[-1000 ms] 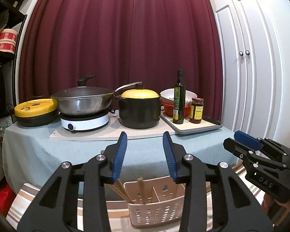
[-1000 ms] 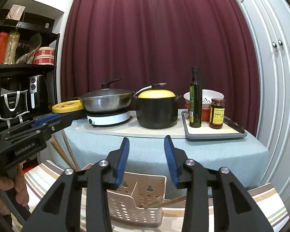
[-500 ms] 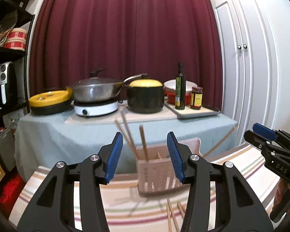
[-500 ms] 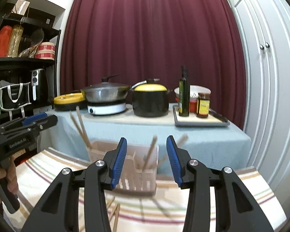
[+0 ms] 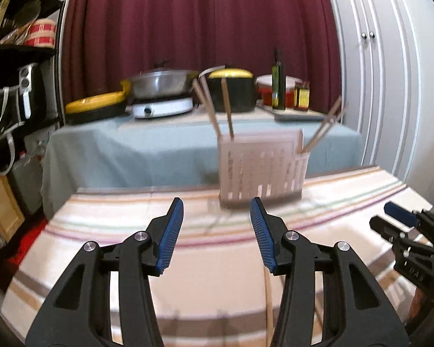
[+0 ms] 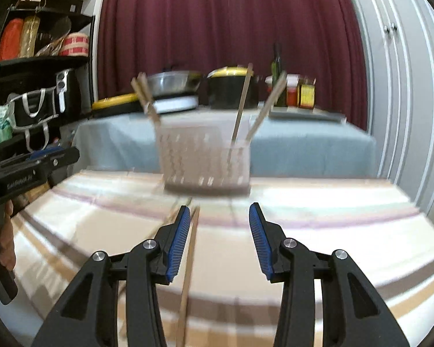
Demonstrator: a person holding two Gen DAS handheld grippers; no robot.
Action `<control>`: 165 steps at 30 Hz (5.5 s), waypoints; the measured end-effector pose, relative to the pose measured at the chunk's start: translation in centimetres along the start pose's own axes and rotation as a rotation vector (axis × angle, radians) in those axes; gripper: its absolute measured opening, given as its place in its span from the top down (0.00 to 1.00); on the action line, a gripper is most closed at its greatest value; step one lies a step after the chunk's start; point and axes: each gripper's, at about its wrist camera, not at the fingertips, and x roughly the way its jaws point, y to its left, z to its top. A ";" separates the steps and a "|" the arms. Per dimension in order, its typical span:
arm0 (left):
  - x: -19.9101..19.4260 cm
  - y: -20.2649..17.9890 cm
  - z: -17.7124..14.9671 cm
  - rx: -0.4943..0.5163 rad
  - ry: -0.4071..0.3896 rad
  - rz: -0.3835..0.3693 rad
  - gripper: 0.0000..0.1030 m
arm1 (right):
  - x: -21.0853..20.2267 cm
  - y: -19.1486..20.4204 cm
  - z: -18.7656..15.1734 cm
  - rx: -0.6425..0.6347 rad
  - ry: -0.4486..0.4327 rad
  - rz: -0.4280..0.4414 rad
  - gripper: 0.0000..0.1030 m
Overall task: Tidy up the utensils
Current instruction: 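Close the right gripper on a chopstick while the left gripper grasps another, then lift both chopsticks and lower them upright into the white utensil holder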
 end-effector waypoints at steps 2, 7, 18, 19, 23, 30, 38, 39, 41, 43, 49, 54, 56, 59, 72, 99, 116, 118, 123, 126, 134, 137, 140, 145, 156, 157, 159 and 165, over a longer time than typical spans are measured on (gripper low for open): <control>-0.2 0.1 -1.6 -0.009 0.026 0.009 0.54 | 0.0 0.3 -1.7 0.004 0.032 0.017 0.58; -0.7 0.1 -4.5 -0.014 0.069 0.018 0.54 | -0.1 1.1 -4.5 -0.001 0.094 0.047 0.58; -1.0 -0.5 -7.7 -0.006 0.136 0.003 0.54 | 1.1 2.0 -7.0 -0.046 0.184 0.044 0.89; -1.0 -0.7 -8.0 -0.006 0.142 -0.003 0.54 | 1.1 1.9 -7.1 -0.047 0.184 0.041 0.93; -0.9 -1.7 -9.0 0.007 0.160 -0.032 0.54 | 0.8 0.9 -7.0 -0.022 0.183 0.011 0.93; -0.3 -2.9 -10.2 0.020 0.190 -0.073 0.54 | 0.3 -1.6 -7.0 0.018 0.172 -0.052 0.93; 0.5 -3.9 -11.5 0.038 0.220 -0.088 0.68 | -0.2 -2.6 -7.3 0.035 0.164 -0.059 0.93; 0.6 -4.1 -11.6 0.040 0.223 -0.093 0.73 | -0.2 -2.7 -7.3 0.039 0.162 -0.056 0.93; 0.7 -4.2 -11.7 0.043 0.227 -0.101 0.80 | -0.2 -2.8 -7.3 0.045 0.159 -0.049 0.93; 0.8 -4.3 -11.7 0.045 0.224 -0.107 0.82 | -0.3 -2.9 -7.3 0.051 0.156 -0.043 0.93; 0.6 -4.2 -11.7 0.040 0.219 -0.117 0.94 | -0.8 -2.9 -7.7 0.047 0.141 -0.023 0.86; 0.4 -4.2 -11.6 0.045 0.210 -0.112 0.94 | -1.1 -2.9 -7.8 0.046 0.133 -0.023 0.86; 0.3 -4.1 -11.5 0.045 0.208 -0.112 0.94 | -1.1 -3.0 -7.9 0.052 0.131 -0.023 0.86; 0.2 -4.2 -11.4 0.047 0.204 -0.110 0.94 | -1.0 -3.1 -8.0 0.055 0.134 -0.022 0.86; -1.7 -3.6 -10.2 0.048 0.140 -0.103 0.94 | -2.7 -3.0 -6.1 0.040 0.081 -0.039 0.93; -7.9 -0.1 1.2 0.002 -0.090 -0.029 0.94 | -7.9 -3.1 5.3 -0.016 -0.127 -0.079 0.93; -4.2 1.2 3.9 -0.044 -0.094 0.001 0.94 | -3.7 -2.8 8.7 -0.046 -0.178 -0.075 0.93; -4.2 1.1 4.3 -0.040 -0.102 0.000 0.94 | -3.6 -2.9 9.0 -0.041 -0.178 -0.069 0.93; -4.4 1.2 6.4 -0.048 -0.135 -0.013 0.94 | -3.9 -3.0 10.3 -0.017 -0.191 -0.041 0.93; -4.6 1.1 8.1 -0.049 -0.171 -0.019 0.94 | -4.3 -2.7 11.5 -0.016 -0.215 -0.024 0.93; -4.9 -0.1 13.1 -0.035 -0.289 -0.058 0.94 | -5.3 -1.5 16.4 -0.026 -0.324 0.057 0.93; -4.6 -0.6 15.1 -0.032 -0.327 -0.070 0.94 | -5.2 -1.1 18.3 -0.036 -0.365 0.078 0.93; -3.8 -0.9 17.0 -0.047 -0.350 -0.092 0.94 | -4.7 -0.8 19.8 -0.051 -0.398 0.080 0.93; -2.2 -1.3 19.4 -0.042 -0.381 -0.102 0.94 | -3.1 -0.9 21.8 -0.056 -0.432 0.076 0.93; 4.4 -1.6 20.3 -0.033 -0.329 -0.091 0.94 | 3.5 -2.3 22.7 -0.038 -0.367 0.049 0.93; 5.3 -1.6 20.1 -0.032 -0.316 -0.088 0.94 | 3.9 -2.4 22.5 -0.035 -0.356 0.050 0.93; 6.4 -1.5 19.7 -0.035 -0.298 -0.091 0.94 | 5.0 -2.5 22.0 -0.031 -0.330 0.049 0.93; 9.5 -1.6 17.8 -0.030 -0.228 -0.095 0.94 | 7.6 -2.4 20.3 -0.045 -0.262 0.044 0.93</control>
